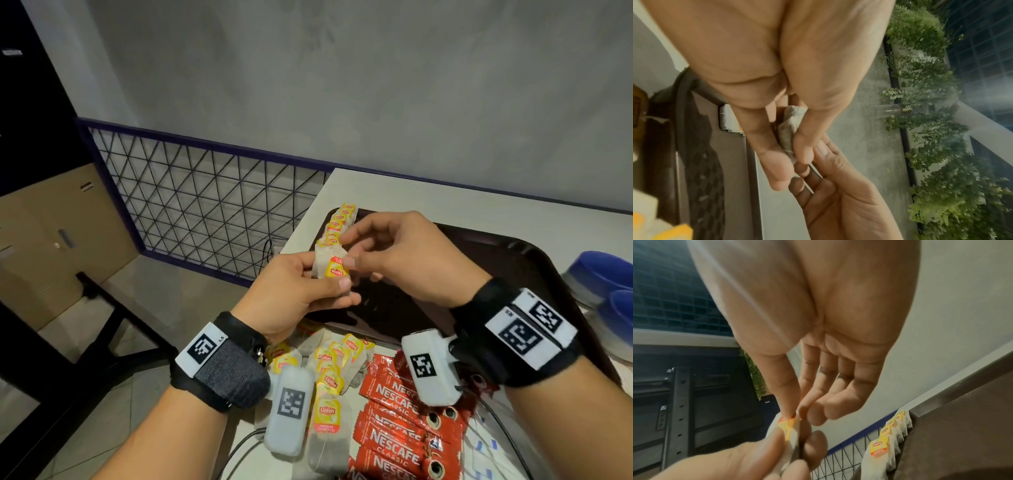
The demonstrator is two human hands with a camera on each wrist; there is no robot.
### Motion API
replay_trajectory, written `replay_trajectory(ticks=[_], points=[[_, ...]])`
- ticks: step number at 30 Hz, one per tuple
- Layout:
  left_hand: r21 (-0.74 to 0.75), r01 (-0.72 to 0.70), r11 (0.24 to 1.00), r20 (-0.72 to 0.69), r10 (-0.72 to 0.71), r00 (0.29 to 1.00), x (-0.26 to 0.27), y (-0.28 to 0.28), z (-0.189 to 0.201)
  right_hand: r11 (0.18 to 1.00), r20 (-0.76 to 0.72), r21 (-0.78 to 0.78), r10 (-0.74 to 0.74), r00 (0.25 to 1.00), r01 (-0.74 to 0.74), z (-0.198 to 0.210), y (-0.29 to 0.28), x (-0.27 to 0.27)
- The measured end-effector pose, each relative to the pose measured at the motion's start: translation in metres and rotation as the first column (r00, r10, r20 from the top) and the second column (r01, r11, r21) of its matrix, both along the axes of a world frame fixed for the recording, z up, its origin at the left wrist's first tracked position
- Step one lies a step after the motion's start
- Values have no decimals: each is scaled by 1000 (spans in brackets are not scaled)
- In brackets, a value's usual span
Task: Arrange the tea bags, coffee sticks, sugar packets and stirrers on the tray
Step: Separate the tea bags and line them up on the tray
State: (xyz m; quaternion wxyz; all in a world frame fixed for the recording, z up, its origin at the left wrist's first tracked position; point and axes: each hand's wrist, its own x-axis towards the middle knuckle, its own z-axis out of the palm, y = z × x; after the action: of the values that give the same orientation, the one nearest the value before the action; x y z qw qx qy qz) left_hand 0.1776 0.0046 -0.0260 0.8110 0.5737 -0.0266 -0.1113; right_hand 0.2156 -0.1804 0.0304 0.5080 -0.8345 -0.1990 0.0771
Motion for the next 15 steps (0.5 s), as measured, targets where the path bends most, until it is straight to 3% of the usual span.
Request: replay_trajectory(ticks=[15], points=[[-75,-52,996,-53,48,997,3,-1,2,982,-111,186,0,994,20,-7,-16,-11]])
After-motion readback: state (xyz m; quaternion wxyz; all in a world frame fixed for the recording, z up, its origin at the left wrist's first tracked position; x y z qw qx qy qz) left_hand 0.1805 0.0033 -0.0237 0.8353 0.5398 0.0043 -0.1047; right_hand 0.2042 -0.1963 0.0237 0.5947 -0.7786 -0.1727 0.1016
